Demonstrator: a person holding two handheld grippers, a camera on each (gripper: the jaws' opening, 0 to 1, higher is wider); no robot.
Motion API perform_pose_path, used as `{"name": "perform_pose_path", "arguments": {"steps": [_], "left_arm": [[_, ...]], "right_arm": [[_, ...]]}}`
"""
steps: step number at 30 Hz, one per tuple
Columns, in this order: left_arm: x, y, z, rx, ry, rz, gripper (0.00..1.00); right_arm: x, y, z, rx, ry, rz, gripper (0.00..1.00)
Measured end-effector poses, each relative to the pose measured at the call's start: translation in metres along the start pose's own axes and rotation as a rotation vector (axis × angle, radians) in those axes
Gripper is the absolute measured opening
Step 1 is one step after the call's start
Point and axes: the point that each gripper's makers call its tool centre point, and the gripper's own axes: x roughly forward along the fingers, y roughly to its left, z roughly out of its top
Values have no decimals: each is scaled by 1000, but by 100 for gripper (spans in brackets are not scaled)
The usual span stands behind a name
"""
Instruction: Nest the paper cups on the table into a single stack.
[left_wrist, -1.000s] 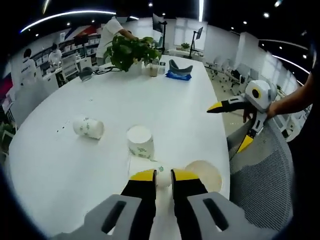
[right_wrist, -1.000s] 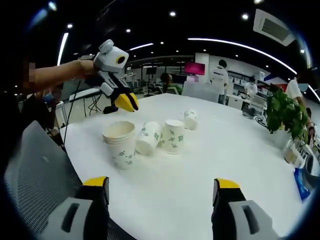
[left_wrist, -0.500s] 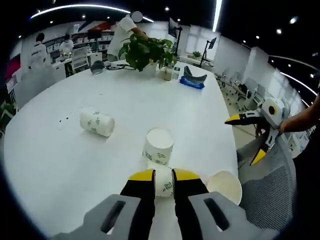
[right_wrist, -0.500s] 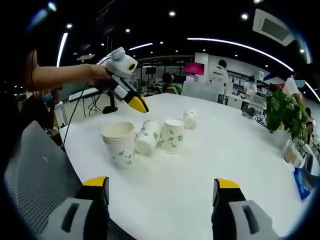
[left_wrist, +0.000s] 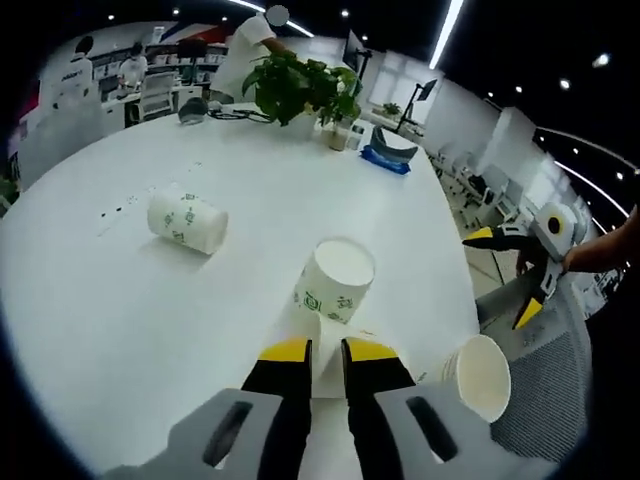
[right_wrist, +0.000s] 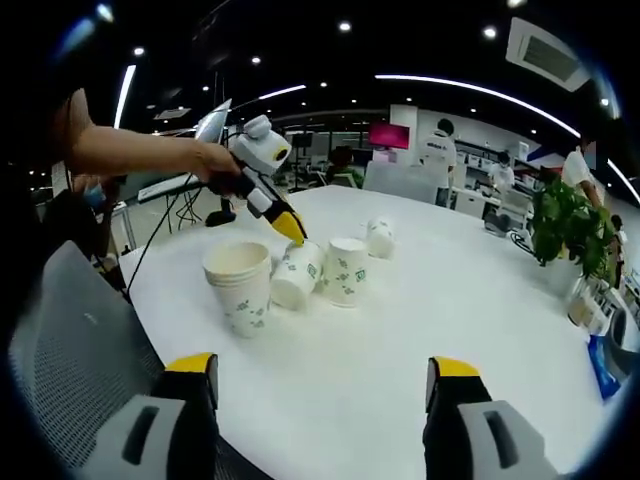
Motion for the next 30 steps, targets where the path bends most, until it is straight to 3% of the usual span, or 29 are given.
{"name": "perform_pose_path", "arguments": {"steps": [5, 12, 22, 30], "left_arm": [[4, -4, -5, -25, 0, -92, 7], [-5, -21, -12, 52, 23, -127, 5], [-23, -23, -10, 77, 2, -130, 1], [-44, -29, -9, 113, -19, -89, 0]], "right_arm": [[0, 0, 0, 0, 4, -3, 87], [0, 2, 2, 0, 4, -3, 87], [1, 3, 2, -6, 7, -1, 86], [0, 2, 3, -4, 0, 2, 86]]}}
